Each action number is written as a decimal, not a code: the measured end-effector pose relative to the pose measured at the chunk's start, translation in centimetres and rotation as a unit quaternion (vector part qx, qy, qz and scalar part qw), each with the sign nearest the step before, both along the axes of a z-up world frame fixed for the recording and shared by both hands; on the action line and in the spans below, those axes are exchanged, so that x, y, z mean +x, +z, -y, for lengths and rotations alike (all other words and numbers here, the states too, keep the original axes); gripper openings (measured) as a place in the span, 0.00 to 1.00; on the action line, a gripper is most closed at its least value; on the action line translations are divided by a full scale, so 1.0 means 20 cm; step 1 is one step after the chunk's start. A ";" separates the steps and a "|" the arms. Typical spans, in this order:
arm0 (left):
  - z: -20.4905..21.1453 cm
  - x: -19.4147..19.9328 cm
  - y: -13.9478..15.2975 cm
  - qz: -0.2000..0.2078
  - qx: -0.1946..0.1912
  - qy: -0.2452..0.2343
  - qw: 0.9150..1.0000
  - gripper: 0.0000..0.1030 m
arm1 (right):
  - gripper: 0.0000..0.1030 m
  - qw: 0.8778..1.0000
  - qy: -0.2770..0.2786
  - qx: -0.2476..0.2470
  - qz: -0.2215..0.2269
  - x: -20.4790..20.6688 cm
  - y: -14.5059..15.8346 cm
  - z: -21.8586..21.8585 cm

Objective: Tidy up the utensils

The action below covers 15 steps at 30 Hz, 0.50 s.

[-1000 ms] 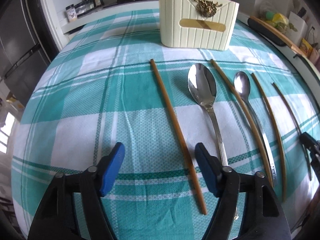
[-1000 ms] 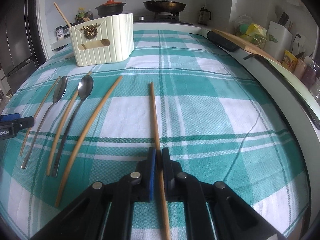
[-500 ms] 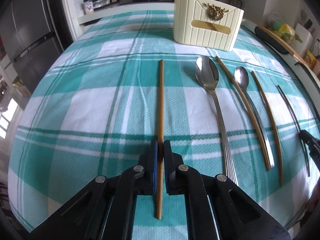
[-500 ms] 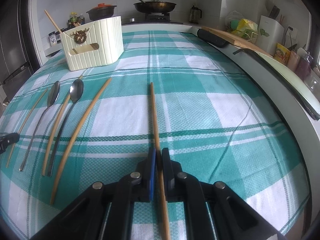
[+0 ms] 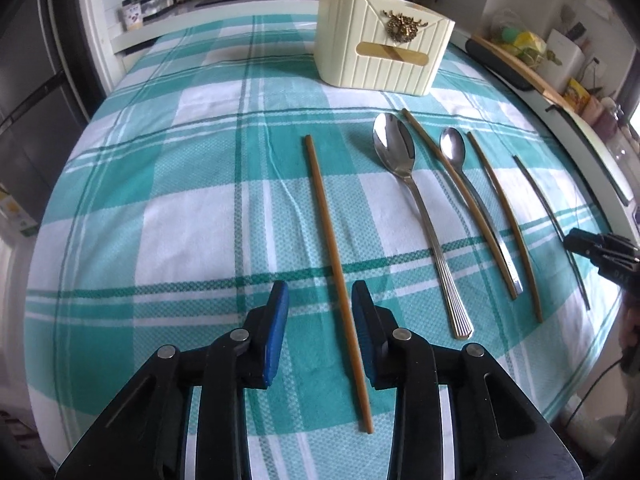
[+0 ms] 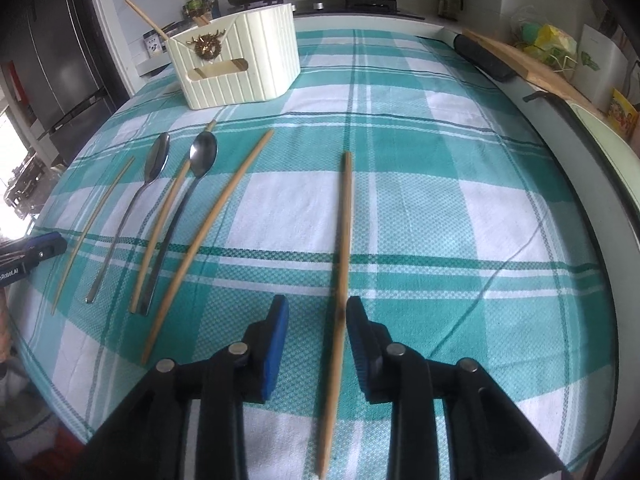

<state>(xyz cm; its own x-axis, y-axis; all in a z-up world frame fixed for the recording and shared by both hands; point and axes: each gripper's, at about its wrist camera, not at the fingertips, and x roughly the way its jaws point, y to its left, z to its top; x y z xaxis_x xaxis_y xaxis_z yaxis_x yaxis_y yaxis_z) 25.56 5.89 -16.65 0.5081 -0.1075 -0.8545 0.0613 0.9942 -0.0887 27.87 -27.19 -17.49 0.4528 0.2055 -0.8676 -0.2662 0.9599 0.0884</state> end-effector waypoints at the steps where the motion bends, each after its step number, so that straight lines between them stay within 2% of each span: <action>1: 0.00 0.02 0.01 -0.001 0.000 -0.008 1.000 0.39 | 0.30 1.000 0.006 -0.003 -0.006 0.02 0.00 -0.01; 2: 0.00 0.05 0.02 -0.002 -0.001 -0.017 1.000 0.45 | 0.30 1.000 0.010 -0.005 -0.011 0.04 -0.01 -0.02; 3: 0.00 0.07 0.02 -0.002 -0.001 -0.022 1.000 0.47 | 0.30 1.000 0.013 -0.010 -0.017 0.06 -0.01 -0.02; 5: 0.00 0.12 0.01 -0.006 0.006 -0.025 1.000 0.47 | 0.30 0.999 0.016 -0.020 -0.028 0.11 -0.03 -0.05; 10: -0.04 0.28 -0.04 -0.033 -0.006 -0.021 0.999 0.47 | 0.30 0.998 0.027 -0.042 -0.036 0.22 -0.05 -0.08; 15: -0.04 0.44 -0.11 -0.057 0.014 -0.016 0.998 0.45 | 0.30 0.998 0.025 -0.039 -0.045 0.35 -0.05 -0.09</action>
